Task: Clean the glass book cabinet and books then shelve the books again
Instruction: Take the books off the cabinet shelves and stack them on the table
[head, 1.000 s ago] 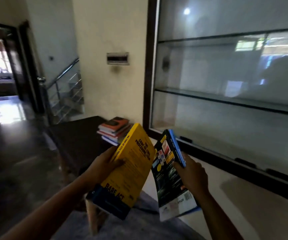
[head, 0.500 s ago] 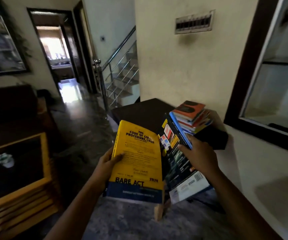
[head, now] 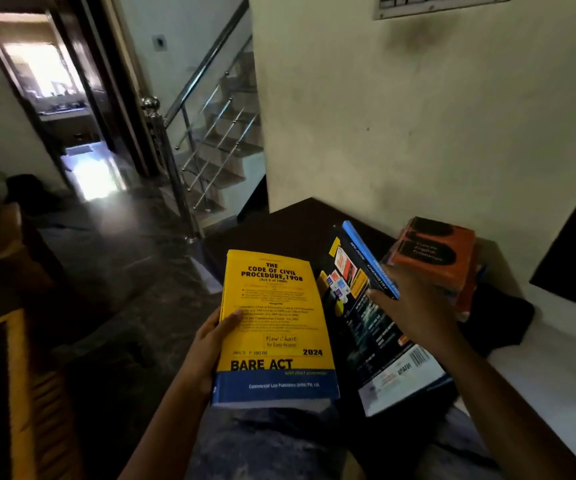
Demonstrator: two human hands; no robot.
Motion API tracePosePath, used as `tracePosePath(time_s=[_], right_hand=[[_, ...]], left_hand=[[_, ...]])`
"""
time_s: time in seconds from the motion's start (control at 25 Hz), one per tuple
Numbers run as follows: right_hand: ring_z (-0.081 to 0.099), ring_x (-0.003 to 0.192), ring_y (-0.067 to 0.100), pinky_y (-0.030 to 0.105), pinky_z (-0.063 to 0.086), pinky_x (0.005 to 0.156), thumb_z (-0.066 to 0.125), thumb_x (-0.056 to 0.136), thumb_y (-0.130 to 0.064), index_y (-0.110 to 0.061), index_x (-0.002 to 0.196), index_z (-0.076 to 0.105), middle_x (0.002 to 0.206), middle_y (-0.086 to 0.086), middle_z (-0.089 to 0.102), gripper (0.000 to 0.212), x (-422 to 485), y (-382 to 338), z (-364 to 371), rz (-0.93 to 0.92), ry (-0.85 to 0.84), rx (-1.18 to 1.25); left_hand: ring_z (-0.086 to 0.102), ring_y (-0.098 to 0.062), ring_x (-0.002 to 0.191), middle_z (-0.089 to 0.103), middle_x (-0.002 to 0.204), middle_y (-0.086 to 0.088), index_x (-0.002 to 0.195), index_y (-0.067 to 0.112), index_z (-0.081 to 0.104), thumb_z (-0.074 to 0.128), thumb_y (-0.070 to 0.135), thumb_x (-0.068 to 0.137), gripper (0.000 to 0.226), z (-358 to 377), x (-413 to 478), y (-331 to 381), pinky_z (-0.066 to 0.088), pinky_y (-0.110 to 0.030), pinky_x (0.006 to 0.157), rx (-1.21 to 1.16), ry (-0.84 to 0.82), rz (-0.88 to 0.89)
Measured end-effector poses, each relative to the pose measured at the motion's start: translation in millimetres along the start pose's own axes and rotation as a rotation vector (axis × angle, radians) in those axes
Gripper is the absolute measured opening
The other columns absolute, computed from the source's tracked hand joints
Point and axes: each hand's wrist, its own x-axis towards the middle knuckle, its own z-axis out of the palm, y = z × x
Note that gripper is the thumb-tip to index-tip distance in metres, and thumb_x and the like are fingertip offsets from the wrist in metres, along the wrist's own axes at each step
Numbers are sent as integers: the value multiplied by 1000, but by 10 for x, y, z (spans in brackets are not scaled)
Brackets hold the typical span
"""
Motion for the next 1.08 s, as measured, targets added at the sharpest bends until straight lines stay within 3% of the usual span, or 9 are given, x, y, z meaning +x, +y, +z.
tracePosePath(time_s=[0.08,0.2,0.28,0.48,0.52,0.64,0.8,0.92,1.08], right_hand=[[58,84,21,29,45,69,60,89,-29,-14,128,51,110,11,64,43,262,10,9,34,34,2],[61,97,26,37,50,82,60,89,-32,-20,138,43,115,9,63,52,706,12,91,130,127,-45],[62,94,26,41,52,83,59,89,-37,-25,141,38,112,8,65,57,1005,-29,196,208,195,-85],[59,80,18,26,50,69,57,90,-35,-21,142,38,109,8,62,56,1679,-250,527,502,314,-74],[57,81,16,25,49,69,56,91,-35,-21,142,37,111,7,61,56,1792,-306,589,543,338,-78],[54,112,24,32,43,91,53,92,-37,-20,143,33,133,9,52,58,2112,-382,677,684,381,-116],[61,98,26,38,50,85,49,92,-43,-23,140,35,117,10,61,54,2399,-358,710,778,363,-221],[62,98,24,45,53,81,50,92,-42,-25,141,32,118,9,60,54,2505,-364,799,821,340,-204],[62,96,23,43,54,79,50,91,-43,-23,137,36,116,8,61,51,2562,-372,929,844,338,-224]], left_hand=[[67,-37,93,69,107,-16,114,21,57,52,21,91,23,37,547,161,57,-45,66,23,-61,-28],[65,-38,93,66,109,-18,115,20,55,49,23,94,22,138,1569,373,58,-43,63,103,-187,-90],[63,-39,93,64,111,-20,118,18,53,49,24,93,26,244,2307,552,57,-44,64,122,-282,-162],[59,-41,106,61,120,-20,128,19,49,51,27,91,37,667,3852,724,51,-49,76,235,-567,-313],[60,-40,105,62,119,-20,127,19,50,52,28,90,38,788,4081,720,51,-48,76,248,-611,-336],[62,-38,99,64,113,-19,122,16,53,51,29,93,32,1196,4615,605,52,-44,74,306,-709,-348],[61,-35,105,58,123,-20,130,8,47,50,30,95,41,1490,5212,218,53,-49,84,523,-823,-215],[57,-35,111,53,130,-19,132,7,45,54,36,93,49,1440,5552,-102,47,-53,93,819,-836,-112],[27,-39,135,25,148,-21,146,16,27,57,36,91,66,1346,5477,106,28,-51,108,1410,-836,210]])
